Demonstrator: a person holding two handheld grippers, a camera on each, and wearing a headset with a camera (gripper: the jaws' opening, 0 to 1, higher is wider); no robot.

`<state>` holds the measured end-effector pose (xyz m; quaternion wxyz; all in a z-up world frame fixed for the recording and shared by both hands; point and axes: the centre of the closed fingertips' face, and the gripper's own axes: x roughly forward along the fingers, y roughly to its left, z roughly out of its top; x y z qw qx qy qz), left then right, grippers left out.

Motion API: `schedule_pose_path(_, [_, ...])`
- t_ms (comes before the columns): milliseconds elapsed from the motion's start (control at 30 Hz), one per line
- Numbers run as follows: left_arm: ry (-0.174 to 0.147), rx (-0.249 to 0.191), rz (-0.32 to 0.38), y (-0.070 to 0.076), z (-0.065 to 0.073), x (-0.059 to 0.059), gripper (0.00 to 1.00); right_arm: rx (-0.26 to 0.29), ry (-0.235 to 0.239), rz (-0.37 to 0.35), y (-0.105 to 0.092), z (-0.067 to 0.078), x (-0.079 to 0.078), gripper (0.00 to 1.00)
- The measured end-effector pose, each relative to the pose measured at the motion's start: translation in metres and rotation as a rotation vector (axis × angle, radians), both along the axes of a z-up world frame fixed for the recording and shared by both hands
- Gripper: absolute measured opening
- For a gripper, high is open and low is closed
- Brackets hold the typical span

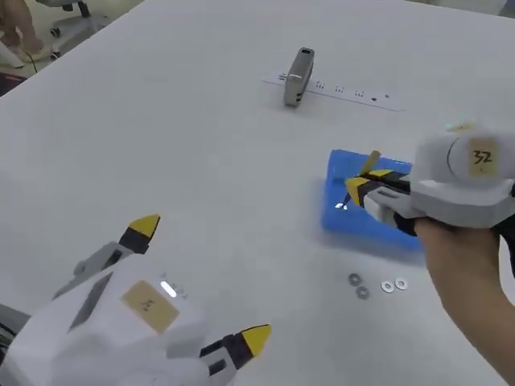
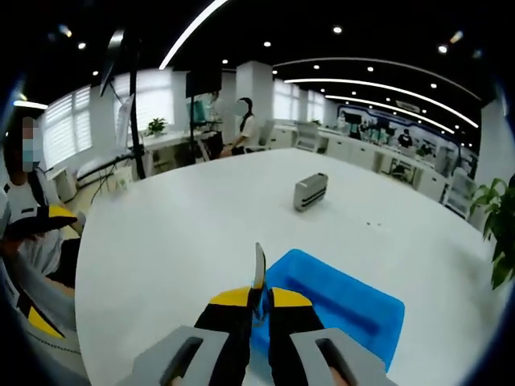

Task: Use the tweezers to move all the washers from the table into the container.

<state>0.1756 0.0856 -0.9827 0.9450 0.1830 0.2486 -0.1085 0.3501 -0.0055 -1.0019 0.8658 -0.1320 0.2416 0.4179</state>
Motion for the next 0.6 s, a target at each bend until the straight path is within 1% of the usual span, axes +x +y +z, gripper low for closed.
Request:
schedule_pose_path(67, [0.003, 0.006, 0.000, 0.000, -0.001, 0.000, 0.94, -0.008, 0.001, -0.007, -0.001, -0.006, 0.002, 0.03])
schedule_pose_path(133, [0.005, 0.011, 0.001, 0.001, -0.002, 0.000, 0.94, -0.020, 0.012, -0.013, -0.002, -0.012, 0.004, 0.03])
schedule_pose_path(233, [0.005, 0.013, 0.002, 0.001, -0.002, 0.000, 0.94, -0.021, 0.019, -0.018, -0.003, -0.015, 0.006, 0.03])
schedule_pose_path(333, [0.011, 0.018, 0.001, 0.001, -0.003, 0.000, 0.94, -0.034, 0.022, -0.018, -0.004, -0.019, 0.006, 0.03])
schedule_pose_path(400, [0.011, 0.023, 0.002, 0.001, -0.003, 0.000, 0.94, -0.026, 0.020, -0.020, -0.004, -0.018, 0.005, 0.03])
schedule_pose_path(600, [0.018, 0.023, 0.007, 0.002, -0.004, -0.001, 0.94, -0.025, 0.029, -0.022, -0.008, -0.017, 0.005, 0.04])
